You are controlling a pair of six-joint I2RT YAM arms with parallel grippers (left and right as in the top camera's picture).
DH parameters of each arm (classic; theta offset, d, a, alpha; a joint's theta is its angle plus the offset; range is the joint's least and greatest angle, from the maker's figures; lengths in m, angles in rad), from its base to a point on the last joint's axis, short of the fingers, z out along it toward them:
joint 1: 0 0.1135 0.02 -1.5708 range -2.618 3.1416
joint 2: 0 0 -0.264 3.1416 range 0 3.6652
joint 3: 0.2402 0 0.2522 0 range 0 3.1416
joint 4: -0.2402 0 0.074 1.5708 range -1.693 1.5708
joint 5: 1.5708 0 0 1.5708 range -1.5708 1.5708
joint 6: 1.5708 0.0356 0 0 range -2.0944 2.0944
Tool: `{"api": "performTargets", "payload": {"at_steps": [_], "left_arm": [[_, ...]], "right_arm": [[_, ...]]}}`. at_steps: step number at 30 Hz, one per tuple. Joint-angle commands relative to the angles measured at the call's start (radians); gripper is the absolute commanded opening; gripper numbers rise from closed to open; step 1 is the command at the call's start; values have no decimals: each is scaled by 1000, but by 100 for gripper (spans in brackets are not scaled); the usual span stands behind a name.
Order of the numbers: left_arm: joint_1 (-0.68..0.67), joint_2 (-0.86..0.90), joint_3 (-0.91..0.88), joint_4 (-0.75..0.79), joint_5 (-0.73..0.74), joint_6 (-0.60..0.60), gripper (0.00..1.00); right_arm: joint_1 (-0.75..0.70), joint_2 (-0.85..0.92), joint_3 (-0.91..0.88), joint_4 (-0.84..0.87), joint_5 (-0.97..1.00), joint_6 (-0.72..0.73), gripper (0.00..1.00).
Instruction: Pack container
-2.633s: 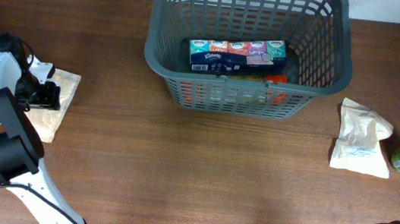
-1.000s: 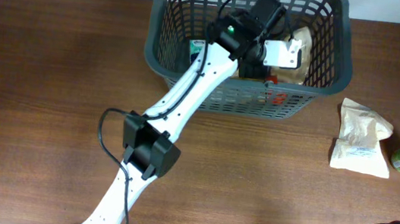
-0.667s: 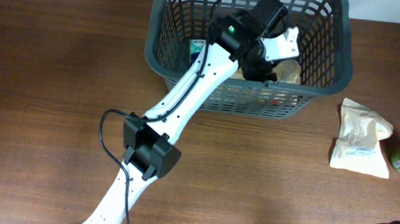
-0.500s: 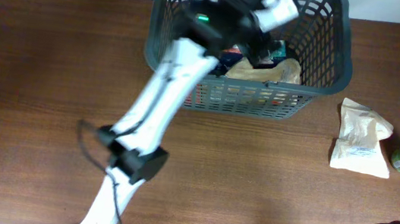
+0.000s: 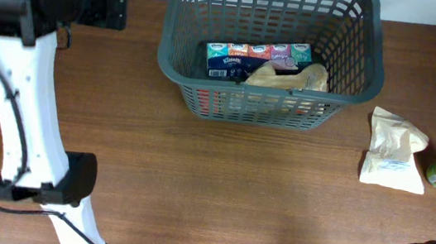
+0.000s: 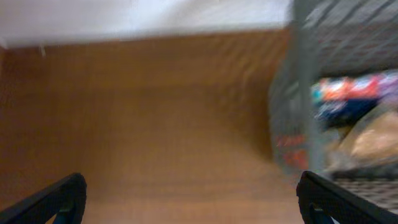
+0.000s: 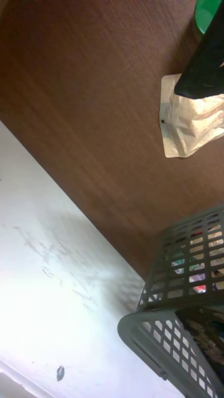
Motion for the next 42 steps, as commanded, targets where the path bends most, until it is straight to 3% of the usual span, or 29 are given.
{"api": "performTargets", "payload": {"at_steps": [1,4,8,12,18,28,42], "left_arm": [[62,2,-166,-3,-14,-21,99],[83,2,-269,0,-14,-21,99],[87,2,-383,0,-13,-21,99],[87,2,-456,0,-14,-21,99],[86,2,-501,0,-13,-21,99],[86,2,-501,0,-13,-21,99],[86,2,-501,0,-13,-21,99]], "right_arm": [[-3,-5,11,1,-9,5,99],[-3,1,11,-1,69,5,99],[-3,34,-6,-99,399,5,99],[-4,65,-66,-124,564,5,99],[-5,76,-201,-106,572,5,99],[-22,80,-480,94,610,5,99],[-104,89,-612,229,586,9,99]]}}
